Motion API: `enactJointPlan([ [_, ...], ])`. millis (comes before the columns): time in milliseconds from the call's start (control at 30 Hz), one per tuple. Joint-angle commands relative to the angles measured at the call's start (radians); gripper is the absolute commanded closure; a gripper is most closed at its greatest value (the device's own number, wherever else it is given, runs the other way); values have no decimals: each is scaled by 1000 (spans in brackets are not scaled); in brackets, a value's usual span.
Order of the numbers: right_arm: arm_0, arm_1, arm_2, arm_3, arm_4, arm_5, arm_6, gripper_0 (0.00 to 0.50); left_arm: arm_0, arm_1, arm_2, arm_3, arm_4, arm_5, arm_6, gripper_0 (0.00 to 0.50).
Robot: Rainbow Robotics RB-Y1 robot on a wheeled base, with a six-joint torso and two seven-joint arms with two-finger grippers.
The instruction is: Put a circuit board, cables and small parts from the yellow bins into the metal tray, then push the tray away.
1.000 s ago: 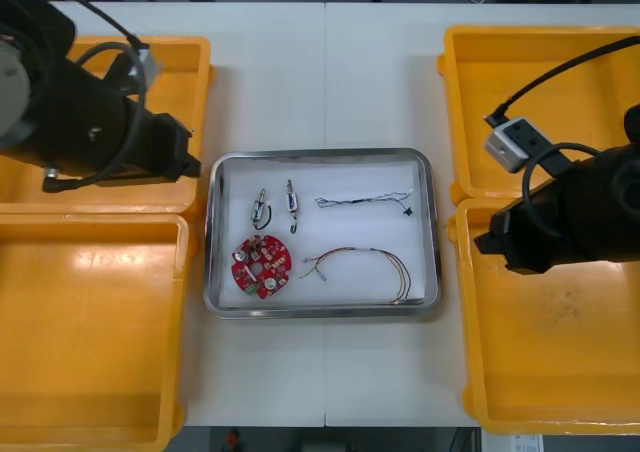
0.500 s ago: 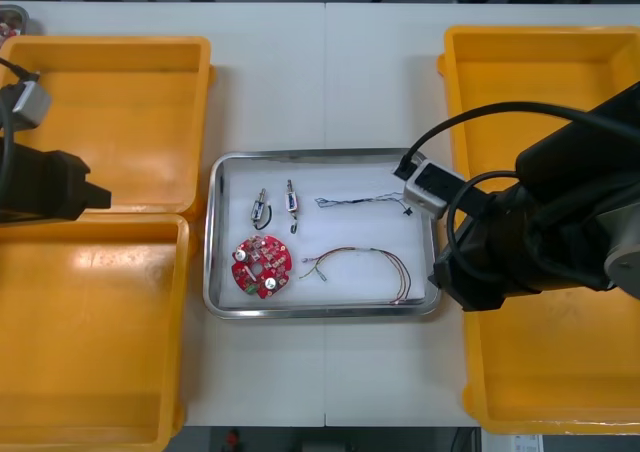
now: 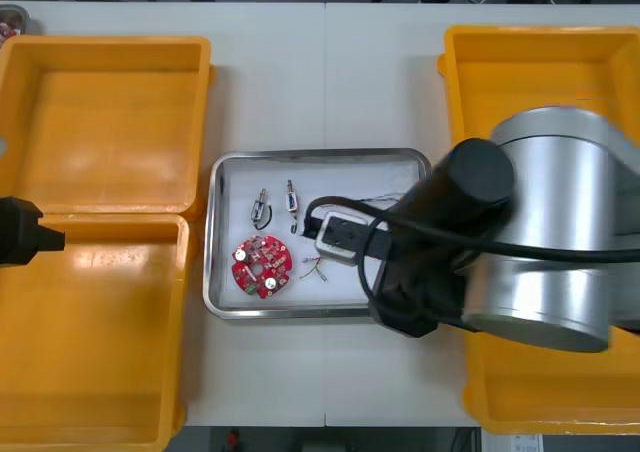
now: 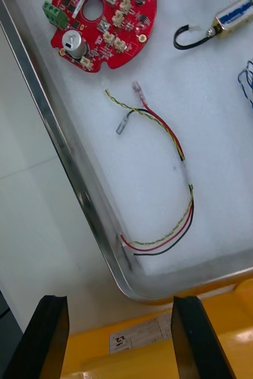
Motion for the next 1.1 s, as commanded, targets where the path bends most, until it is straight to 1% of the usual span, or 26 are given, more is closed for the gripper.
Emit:
enactJointPlan([
  [33,-62,71,87,59,35,-14,37,0,36,38,30,-31,-26,6,-50,0],
  [167,-62,95,151,116,74,-86,50,0,56,38,31,-29,-49,6,-51,0],
  [333,-69,100,252,162,135,-190,63,0,93,38,33,-29,-73,6,-56,0],
  [433,-90,100,307,199,163,-246,67,0,114,38,33,-28,-90,6,-59,0],
  [533,-110,108,346,235,178,-278,72,0,121,38,27,-29,-105,6,-62,0],
  [733,-145,132,430,309,216,-328,74,0,122,38,13,-29,-113,6,-62,0],
  [1000,-164,172,472,397,221,-373,75,0,122,38,13,-29,-113,6,-62,0],
  [1100,-167,177,487,403,226,-373,77,0,122,38,13,-29,-113,6,-62,0],
])
